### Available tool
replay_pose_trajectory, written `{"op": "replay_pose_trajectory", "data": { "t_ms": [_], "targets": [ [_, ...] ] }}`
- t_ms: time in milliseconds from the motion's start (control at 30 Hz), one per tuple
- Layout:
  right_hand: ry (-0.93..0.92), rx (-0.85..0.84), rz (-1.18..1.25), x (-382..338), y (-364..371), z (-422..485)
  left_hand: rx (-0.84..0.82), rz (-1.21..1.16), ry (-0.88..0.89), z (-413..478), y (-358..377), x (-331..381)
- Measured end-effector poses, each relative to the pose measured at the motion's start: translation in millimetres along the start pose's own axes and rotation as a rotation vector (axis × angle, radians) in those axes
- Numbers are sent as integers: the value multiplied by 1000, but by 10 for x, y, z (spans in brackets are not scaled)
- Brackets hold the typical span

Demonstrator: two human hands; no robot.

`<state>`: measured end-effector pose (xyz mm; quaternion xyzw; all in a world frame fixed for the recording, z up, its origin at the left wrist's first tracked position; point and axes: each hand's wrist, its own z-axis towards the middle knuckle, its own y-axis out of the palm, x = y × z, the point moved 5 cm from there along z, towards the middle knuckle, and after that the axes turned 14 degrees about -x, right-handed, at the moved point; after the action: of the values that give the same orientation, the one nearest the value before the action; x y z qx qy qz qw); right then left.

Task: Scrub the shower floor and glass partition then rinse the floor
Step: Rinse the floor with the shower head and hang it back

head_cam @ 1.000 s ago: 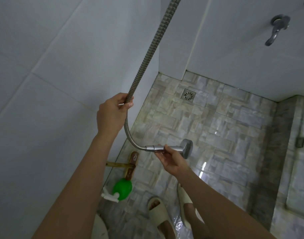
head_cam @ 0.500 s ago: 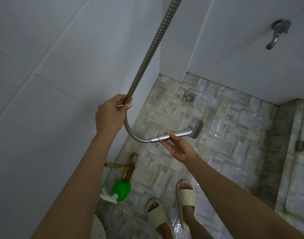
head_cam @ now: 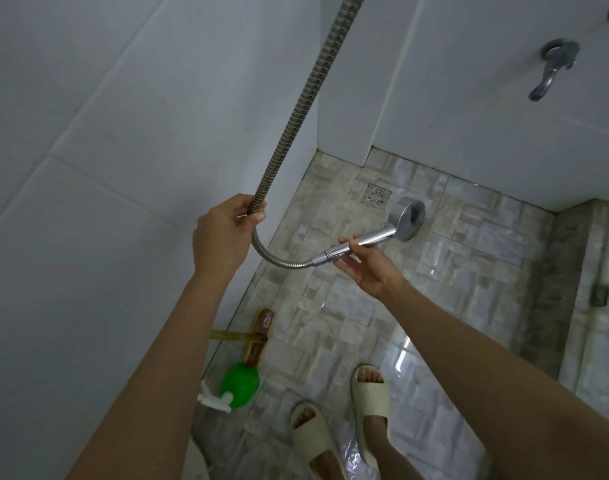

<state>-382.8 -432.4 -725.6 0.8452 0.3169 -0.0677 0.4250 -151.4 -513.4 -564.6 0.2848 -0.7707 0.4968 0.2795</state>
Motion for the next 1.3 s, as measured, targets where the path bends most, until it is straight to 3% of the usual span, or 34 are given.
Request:
{"op": "replay_pose_trajectory", "data": {
  "t_ms": [267,833,1133,1300],
  "targets": [
    [-59,1,-105,-252,25,28,-18,-3,-17,-9,126,42],
    [173,222,43,145,-737,-689,-167,43,-14,17,571,169],
    [-45,271,160,-133,-1007,-849,-228,56,19,9,855,271],
    [-68,318,125,-178,-1097,-1055,-235,41,36,-40,989,299]
  ]
}}
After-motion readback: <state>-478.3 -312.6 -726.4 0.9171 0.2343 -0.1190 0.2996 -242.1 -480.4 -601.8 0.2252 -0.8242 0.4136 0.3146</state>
